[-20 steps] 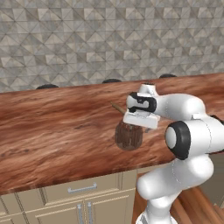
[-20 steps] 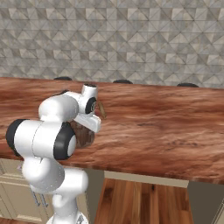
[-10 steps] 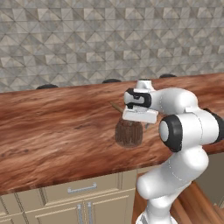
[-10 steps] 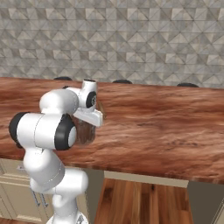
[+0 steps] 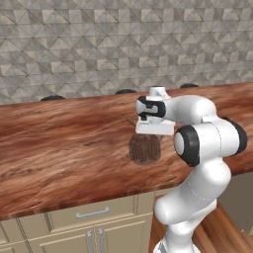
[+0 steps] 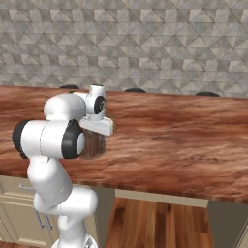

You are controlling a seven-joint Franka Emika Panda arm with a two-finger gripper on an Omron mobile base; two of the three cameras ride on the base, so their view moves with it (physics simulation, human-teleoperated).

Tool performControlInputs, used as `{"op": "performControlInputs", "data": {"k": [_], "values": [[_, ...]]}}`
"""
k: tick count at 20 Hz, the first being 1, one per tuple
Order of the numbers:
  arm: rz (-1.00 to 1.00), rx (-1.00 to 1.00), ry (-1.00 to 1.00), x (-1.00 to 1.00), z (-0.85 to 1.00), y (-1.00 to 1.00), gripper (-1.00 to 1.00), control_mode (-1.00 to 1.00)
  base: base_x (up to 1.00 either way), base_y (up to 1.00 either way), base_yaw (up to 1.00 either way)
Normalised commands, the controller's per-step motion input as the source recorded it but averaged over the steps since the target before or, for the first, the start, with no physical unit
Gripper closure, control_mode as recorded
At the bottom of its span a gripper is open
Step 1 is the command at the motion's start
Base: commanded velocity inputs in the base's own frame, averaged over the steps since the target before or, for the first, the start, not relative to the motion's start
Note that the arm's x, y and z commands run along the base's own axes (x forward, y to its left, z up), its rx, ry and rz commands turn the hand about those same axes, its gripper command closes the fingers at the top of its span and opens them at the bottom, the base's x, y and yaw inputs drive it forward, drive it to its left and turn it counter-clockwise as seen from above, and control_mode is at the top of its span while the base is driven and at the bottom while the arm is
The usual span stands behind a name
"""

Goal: Pick the jar and jar from the dining table and place them in the open cabinet. Close the cabinet after placing the objects.

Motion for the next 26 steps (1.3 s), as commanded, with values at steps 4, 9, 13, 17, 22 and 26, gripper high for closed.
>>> {"op": "performControlInputs", "data": {"k": [4, 9, 13, 17, 22, 26], "values": [[0.01, 0.0, -0.03, 0.0, -0.03, 0.05, 1.0, -1.0, 0.0, 0.0, 0.0], [0.0, 0.0, -0.01, 0.0, 0.09, 0.0, 1.0, -1.0, 0.0, 0.0, 0.0], [0.0, -0.05, -0.04, -0.05, 0.45, 0.0, 1.0, -1.0, 0.0, 0.0, 0.0], [-0.03, -0.11, -0.06, -0.11, 0.54, 0.0, 1.0, -1.0, 0.0, 0.0, 0.0], [-0.06, -0.14, -0.17, -0.43, 0.35, 0.0, 1.0, -1.0, 0.0, 0.0, 0.0], [-0.06, -0.12, -0.27, -0.67, 0.25, 0.01, 1.0, -1.0, 0.0, 0.0, 0.0]]}}
